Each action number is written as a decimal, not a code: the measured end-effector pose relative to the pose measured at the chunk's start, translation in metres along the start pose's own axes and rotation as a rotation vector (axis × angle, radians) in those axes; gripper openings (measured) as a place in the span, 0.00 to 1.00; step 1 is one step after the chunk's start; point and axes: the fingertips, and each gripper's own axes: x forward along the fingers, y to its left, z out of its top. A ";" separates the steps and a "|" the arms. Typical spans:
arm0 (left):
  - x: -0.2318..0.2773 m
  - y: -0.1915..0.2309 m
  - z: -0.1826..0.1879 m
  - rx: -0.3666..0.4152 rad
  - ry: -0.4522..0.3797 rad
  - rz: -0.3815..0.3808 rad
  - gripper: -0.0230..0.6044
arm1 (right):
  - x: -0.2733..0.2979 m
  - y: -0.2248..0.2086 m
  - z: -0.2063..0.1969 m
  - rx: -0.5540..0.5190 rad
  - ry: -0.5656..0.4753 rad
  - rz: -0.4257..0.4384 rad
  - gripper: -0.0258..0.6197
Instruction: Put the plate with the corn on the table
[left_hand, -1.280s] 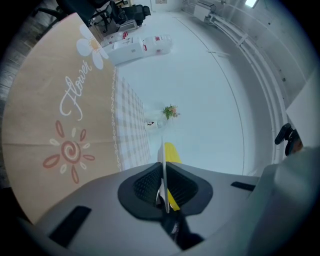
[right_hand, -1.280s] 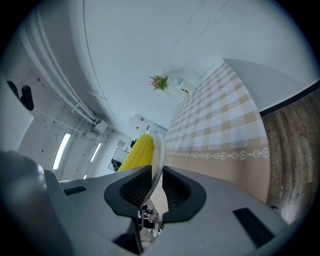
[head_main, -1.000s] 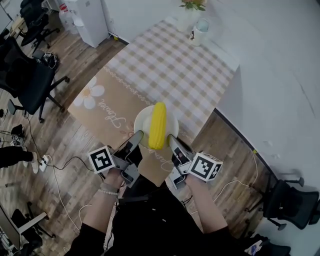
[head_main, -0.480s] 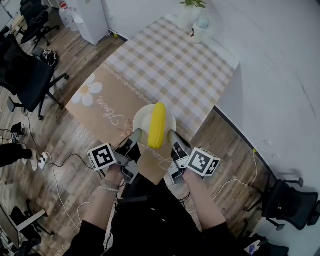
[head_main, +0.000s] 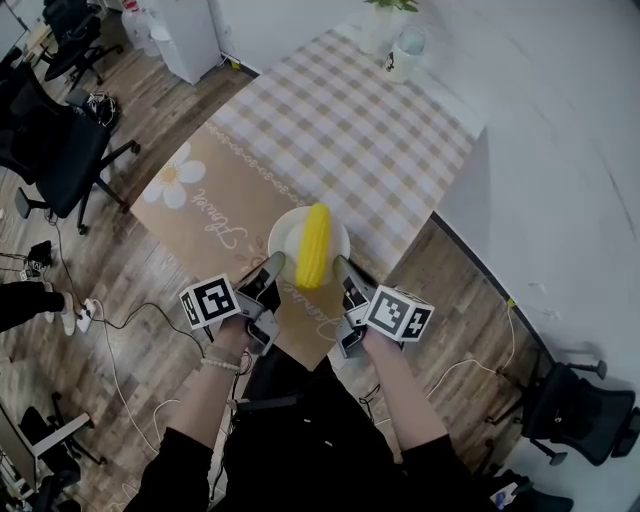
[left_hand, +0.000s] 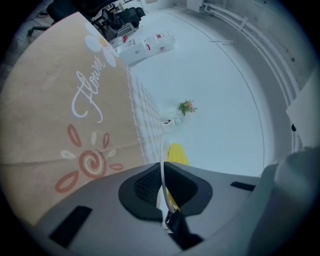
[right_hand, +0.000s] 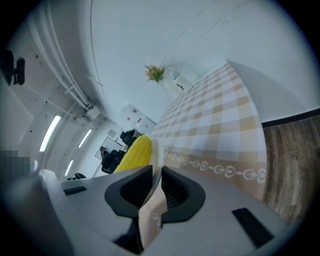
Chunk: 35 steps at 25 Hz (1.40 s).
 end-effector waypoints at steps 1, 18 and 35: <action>0.000 0.006 0.012 0.002 0.005 0.009 0.07 | 0.013 0.005 0.002 -0.019 0.006 -0.006 0.17; 0.023 0.053 0.053 0.014 0.057 0.125 0.08 | 0.072 -0.012 -0.001 -0.021 0.077 -0.093 0.18; 0.029 0.073 0.054 0.001 0.090 0.210 0.08 | 0.085 -0.027 -0.009 -0.018 0.176 -0.175 0.19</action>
